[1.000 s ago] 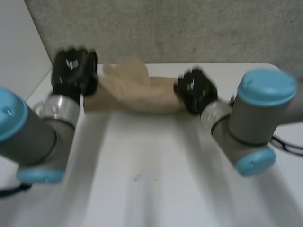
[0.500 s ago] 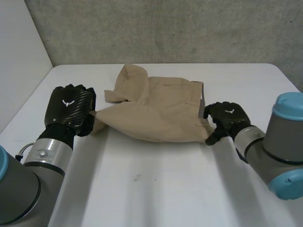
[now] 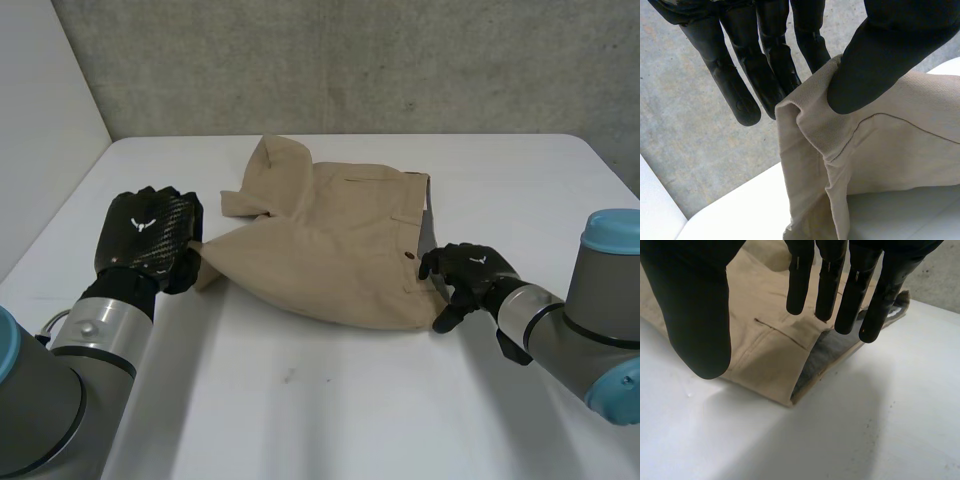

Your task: Fold the shorts.

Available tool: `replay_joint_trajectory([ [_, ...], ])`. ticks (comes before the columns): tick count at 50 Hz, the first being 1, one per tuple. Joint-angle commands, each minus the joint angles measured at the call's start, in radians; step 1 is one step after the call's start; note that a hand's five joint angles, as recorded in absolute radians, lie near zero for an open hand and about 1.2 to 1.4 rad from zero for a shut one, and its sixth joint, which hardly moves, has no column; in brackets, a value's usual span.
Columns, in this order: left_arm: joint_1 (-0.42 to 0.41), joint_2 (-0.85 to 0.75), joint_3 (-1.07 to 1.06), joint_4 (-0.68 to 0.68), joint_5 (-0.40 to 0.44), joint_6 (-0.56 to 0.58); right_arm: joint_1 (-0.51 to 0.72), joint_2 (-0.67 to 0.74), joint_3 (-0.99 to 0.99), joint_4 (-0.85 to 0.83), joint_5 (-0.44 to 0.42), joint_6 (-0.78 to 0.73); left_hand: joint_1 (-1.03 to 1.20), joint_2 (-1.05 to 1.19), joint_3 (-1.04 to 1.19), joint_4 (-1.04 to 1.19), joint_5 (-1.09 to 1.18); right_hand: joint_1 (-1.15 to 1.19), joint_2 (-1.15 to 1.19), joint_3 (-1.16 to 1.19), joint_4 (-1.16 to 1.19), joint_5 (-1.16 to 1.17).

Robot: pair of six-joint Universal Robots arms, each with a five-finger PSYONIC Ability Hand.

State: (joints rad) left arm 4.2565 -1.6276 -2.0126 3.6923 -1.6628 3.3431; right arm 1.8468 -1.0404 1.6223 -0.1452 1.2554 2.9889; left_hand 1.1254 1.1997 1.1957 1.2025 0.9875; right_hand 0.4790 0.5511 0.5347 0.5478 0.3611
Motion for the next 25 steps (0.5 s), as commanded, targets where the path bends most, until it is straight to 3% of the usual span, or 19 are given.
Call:
replay_joint_trajectory([
  [1,0.002,0.002,0.002,0.0,0.0,0.001,0.005,0.043,-0.018,-0.007,-0.002,-0.004,0.271,0.197,0.201,0.194,0.234,0.099,0.027,0.044,0.03,0.043],
  [16,-0.006,0.014,0.084,-0.048,0.0,0.002,0.095,0.088,-0.055,-0.046,0.016,0.012,0.271,0.197,0.201,0.194,0.234,0.102,0.03,0.046,0.033,0.045],
  [25,-0.006,0.018,0.084,-0.049,-0.002,0.001,0.107,0.131,-0.091,-0.099,0.087,0.002,0.271,0.197,0.201,0.194,0.234,0.187,0.115,0.131,0.118,0.13],
])
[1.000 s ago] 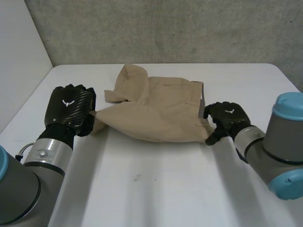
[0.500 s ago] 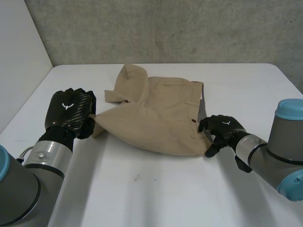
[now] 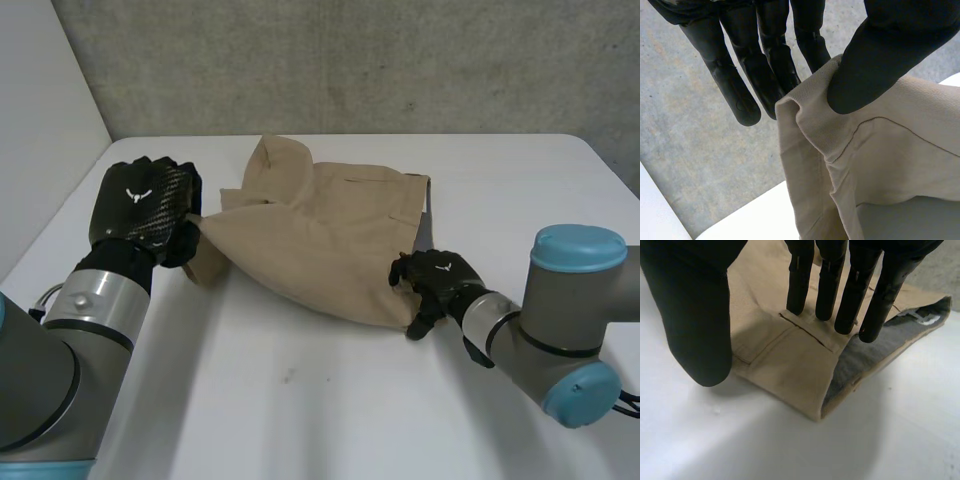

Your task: Fold the shorts.

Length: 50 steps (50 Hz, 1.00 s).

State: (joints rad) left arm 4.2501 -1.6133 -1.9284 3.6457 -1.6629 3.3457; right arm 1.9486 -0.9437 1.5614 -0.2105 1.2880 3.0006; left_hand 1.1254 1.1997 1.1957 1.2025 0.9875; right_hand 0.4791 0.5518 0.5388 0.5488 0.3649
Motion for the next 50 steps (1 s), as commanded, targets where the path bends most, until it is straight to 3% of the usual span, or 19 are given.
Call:
replay_joint_trajectory([
  [1,0.001,0.007,-0.001,-0.002,-0.001,-0.002,0.006,0.039,-0.035,-0.032,0.057,-0.011,0.271,0.197,0.201,0.194,0.234,0.208,0.135,0.148,0.138,0.147],
  [5,0.001,0.019,-0.003,-0.002,-0.001,-0.002,0.001,0.048,-0.046,-0.032,0.057,-0.012,0.271,0.197,0.201,0.194,0.234,0.421,0.349,0.362,0.352,0.361],
  [7,0.001,0.024,-0.003,-0.002,-0.001,-0.002,-0.003,0.045,-0.046,-0.035,0.057,-0.012,0.271,0.197,0.201,0.194,0.234,0.653,0.58,0.593,0.583,0.592],
  [8,0.001,0.03,-0.004,-0.002,-0.001,-0.002,-0.007,0.037,-0.046,-0.036,0.057,-0.012,0.271,0.197,0.201,0.194,0.234,0.915,0.842,0.855,0.845,0.854],
  [17,0.008,0.041,-0.018,-0.058,0.0,0.001,-0.01,-0.13,-0.043,-0.012,0.047,-0.037,0.271,0.197,0.201,0.194,0.234,0.917,0.844,0.857,0.847,0.857],
  [21,0.01,0.039,-0.03,-0.12,0.002,0.006,-0.002,-0.216,-0.035,0.075,0.044,-0.149,0.271,0.197,0.201,0.194,0.234,0.917,0.844,0.857,0.847,0.857],
  [31,0.002,0.079,-0.058,-0.393,0.006,0.015,-0.011,-0.415,-0.017,0.567,0.106,-0.685,0.271,0.197,0.201,0.194,0.234,0.917,0.844,0.857,0.847,0.857],
  [36,-0.01,0.089,-0.063,-0.519,0.006,0.057,-0.007,-0.471,-0.009,0.732,0.169,-0.721,0.271,0.197,0.201,0.194,0.234,0.917,0.844,0.857,0.847,0.857],
  [41,-0.019,0.063,-0.069,-0.527,0.008,0.149,0.004,-0.469,0.019,0.732,0.174,-0.73,0.271,0.197,0.201,0.194,0.234,0.917,0.844,0.857,0.847,0.857],
  [50,-0.016,-0.14,0.017,-0.348,0.011,0.19,0.007,-0.242,-0.039,0.614,0.204,-0.73,0.271,0.197,0.201,0.194,0.234,0.917,0.844,0.857,0.847,0.857],
])
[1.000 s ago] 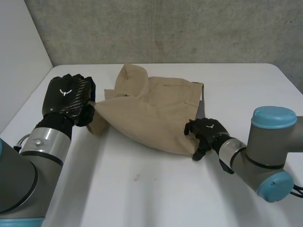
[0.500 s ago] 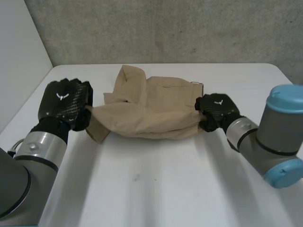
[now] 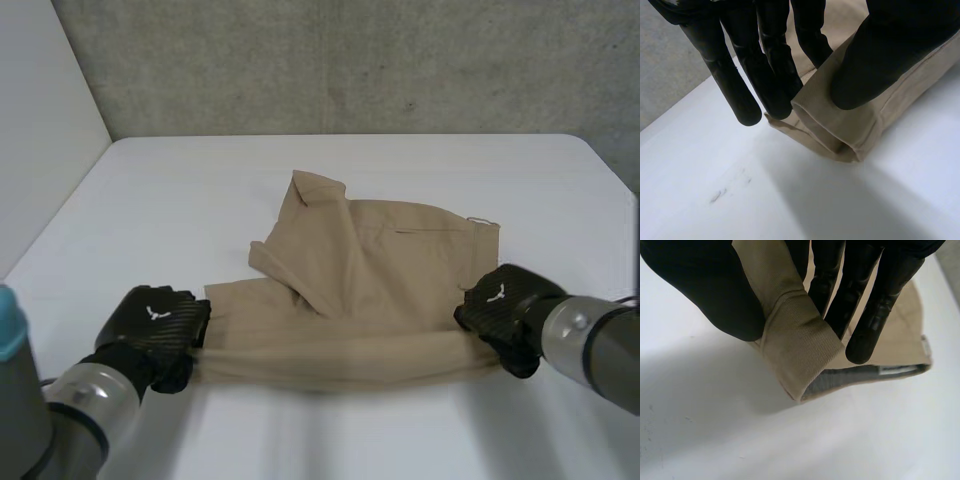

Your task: Fold the shorts.

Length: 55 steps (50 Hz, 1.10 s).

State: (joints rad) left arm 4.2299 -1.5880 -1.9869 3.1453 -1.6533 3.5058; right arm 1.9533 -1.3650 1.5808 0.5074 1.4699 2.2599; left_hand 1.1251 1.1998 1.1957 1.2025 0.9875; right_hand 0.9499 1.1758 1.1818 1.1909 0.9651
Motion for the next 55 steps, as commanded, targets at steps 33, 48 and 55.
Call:
replay_joint_trajectory([
  [33,0.03,-0.339,0.765,0.541,-0.032,0.074,0.065,0.267,-0.55,-0.948,0.035,0.036,0.271,0.196,0.201,0.194,0.234,0.446,0.22,0.214,0.205,0.257],
  [48,-0.013,-0.412,0.376,0.409,-0.048,-0.03,0.056,0.412,-0.213,-0.758,0.038,0.036,0.271,0.196,0.201,0.194,0.234,0.446,0.22,0.214,0.205,0.257],
  [55,-0.011,-0.345,0.297,0.195,-0.04,-0.034,0.058,0.33,-0.111,-0.604,0.035,0.04,0.271,0.196,0.201,0.194,0.234,0.446,0.22,0.214,0.205,0.257],
])
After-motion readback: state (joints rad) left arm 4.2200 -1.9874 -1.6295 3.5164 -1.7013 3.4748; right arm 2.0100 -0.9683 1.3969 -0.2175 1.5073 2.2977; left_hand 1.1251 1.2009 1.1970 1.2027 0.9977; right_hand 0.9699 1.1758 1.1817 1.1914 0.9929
